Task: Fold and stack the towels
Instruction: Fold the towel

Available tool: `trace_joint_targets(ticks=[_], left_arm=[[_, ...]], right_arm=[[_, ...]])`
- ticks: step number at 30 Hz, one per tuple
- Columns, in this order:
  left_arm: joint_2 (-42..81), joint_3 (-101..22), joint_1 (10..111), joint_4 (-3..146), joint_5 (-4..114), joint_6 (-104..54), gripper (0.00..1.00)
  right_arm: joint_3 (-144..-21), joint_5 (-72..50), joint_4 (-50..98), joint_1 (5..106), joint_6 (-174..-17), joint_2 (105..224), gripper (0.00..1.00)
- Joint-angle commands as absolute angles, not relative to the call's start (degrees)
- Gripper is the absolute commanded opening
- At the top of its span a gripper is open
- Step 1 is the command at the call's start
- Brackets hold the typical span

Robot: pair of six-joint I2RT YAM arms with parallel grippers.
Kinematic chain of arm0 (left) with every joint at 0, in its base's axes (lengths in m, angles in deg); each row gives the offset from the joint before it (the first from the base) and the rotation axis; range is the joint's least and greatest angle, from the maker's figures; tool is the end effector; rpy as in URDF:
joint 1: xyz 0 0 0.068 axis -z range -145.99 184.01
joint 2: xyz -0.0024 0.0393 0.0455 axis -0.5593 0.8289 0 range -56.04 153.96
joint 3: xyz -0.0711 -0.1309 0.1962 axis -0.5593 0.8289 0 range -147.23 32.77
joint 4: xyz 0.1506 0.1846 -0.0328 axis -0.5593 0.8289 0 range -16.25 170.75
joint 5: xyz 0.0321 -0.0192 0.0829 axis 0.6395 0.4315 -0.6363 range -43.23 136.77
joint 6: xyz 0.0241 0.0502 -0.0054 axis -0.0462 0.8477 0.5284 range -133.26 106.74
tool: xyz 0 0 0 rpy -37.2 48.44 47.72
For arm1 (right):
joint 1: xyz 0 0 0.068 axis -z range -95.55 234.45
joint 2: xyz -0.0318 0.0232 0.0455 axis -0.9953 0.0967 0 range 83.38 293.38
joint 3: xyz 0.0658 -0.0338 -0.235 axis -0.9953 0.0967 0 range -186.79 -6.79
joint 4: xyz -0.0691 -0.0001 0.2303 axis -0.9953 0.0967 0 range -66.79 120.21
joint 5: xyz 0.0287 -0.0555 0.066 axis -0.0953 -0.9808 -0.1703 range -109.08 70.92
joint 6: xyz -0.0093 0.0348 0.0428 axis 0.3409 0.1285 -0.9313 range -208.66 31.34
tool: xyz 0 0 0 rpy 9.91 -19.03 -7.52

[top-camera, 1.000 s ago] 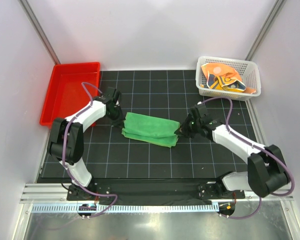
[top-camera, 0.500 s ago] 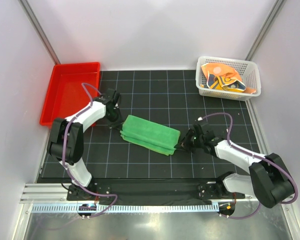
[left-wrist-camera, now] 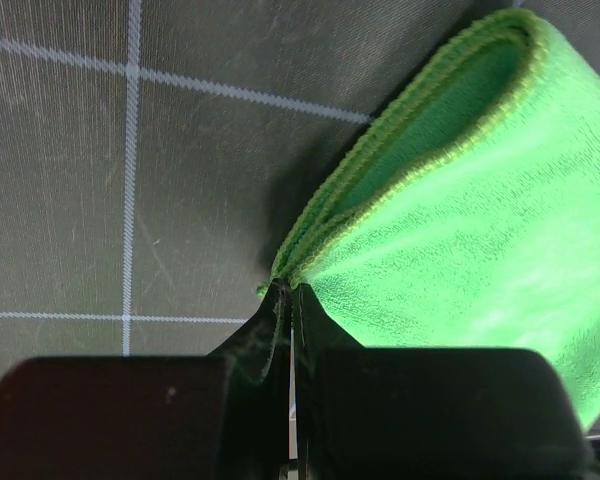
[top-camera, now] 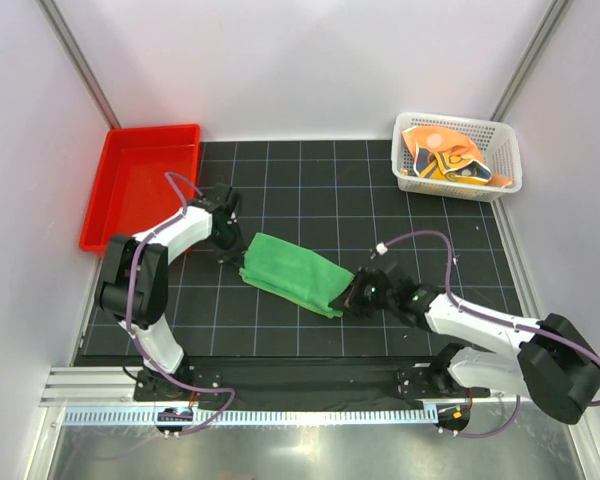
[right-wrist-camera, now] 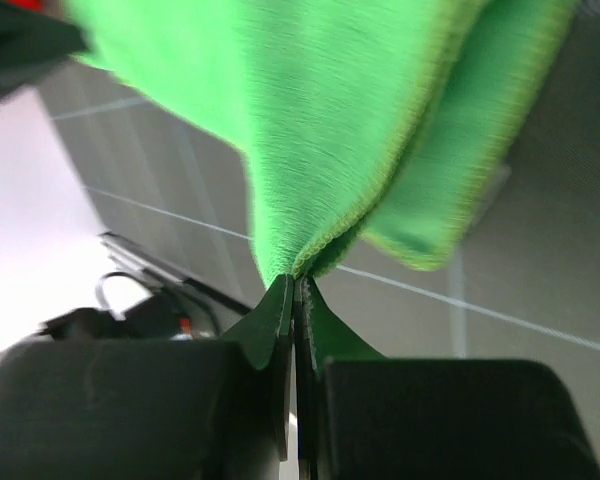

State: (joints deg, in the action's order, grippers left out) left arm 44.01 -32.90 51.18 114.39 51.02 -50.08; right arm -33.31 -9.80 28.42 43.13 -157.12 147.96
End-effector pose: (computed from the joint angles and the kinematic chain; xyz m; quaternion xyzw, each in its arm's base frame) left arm 0.2933 -0.0935 0.1616 -0.1642 0.9771 -0.0919 0.0994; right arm 0.1552 0.1447 0.1605 0.1836 0.8970 0.3660 0.1666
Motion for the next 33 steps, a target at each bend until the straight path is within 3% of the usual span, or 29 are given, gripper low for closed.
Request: trace_joint_targets(ticks=[1, 7, 13, 24, 25, 28, 29, 33], left_arm=[[43.5, -32.8, 50.8, 113.5, 50.8, -49.4, 0.0], [44.0, -34.9, 50.9, 116.4, 48.9, -47.5, 0.0], [42.1, -40.3, 50.5, 121.5, 44.9, -44.2, 0.0], [44.3, -35.0, 50.5, 120.5, 42.2, -43.5, 0.0], [45.3, -35.1, 50.6, 120.5, 42.5, -43.4, 0.0], [46.2, -35.4, 50.6, 120.5, 44.3, -42.9, 0.0], [46.0, -35.6, 50.5, 120.7, 44.5, -42.8, 0.02], [44.1, -37.9, 50.5, 123.1, 44.5, -42.4, 0.32]], right_arm=[[-27.6, -16.0, 24.1, 40.0, -163.2, 148.0, 0.01], [-25.4, -21.1, 22.5, 38.7, -163.5, 149.4, 0.01], [-23.0, -23.8, 26.8, 38.7, -163.5, 142.5, 0.01], [-23.7, -20.2, 23.5, 38.3, -162.8, 143.6, 0.01], [-23.7, -20.6, 23.6, 38.2, -162.8, 143.8, 0.02], [-24.4, -21.6, 25.5, 38.2, -163.0, 142.9, 0.16], [-25.8, -22.4, 28.8, 38.2, -162.9, 142.2, 0.23], [-31.2, -27.7, 38.7, 38.2, -160.5, 137.9, 0.3]])
